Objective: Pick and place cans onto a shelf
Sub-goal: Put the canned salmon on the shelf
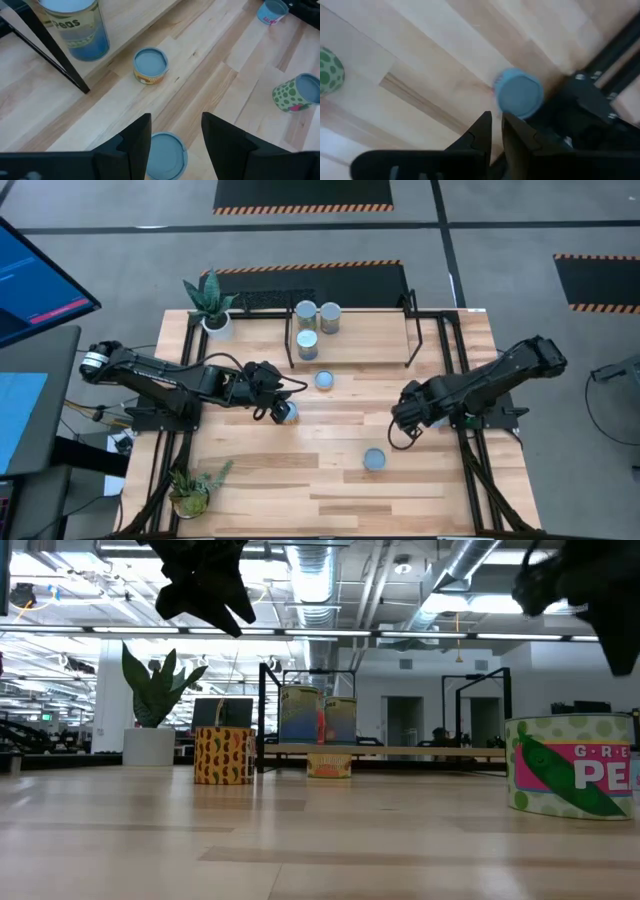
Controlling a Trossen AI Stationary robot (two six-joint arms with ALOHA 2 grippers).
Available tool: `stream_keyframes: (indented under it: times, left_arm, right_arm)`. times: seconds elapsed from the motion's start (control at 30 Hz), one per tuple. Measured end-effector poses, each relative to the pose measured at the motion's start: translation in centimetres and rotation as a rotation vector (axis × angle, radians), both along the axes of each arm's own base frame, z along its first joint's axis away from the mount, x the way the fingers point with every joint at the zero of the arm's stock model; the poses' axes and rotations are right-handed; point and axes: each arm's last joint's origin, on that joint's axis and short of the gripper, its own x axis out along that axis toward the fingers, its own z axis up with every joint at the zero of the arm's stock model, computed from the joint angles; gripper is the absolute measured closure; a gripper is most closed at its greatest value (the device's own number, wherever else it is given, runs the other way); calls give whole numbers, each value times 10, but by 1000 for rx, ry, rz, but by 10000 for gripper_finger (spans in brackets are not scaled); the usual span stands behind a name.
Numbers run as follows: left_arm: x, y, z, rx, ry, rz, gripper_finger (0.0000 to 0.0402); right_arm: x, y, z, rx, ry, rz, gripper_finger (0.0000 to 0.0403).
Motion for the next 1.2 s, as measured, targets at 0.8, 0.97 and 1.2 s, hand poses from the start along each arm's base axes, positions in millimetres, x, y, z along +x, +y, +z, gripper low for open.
stream_keyframes:
  times: [0.8,0.97,1.2]
  left_arm:
    - [0,-1,0,-20,2,-16,239]
    - [0,-1,0,-20,2,-17,239]
    - [0,-1,0,-19,2,-16,239]
  right_arm:
    - [-22,-6,-85,-1,42,-172,169]
    - [-30,-8,-98,-7,55,-194,183]
    - [-26,-7,-108,28,-22,-211,196]
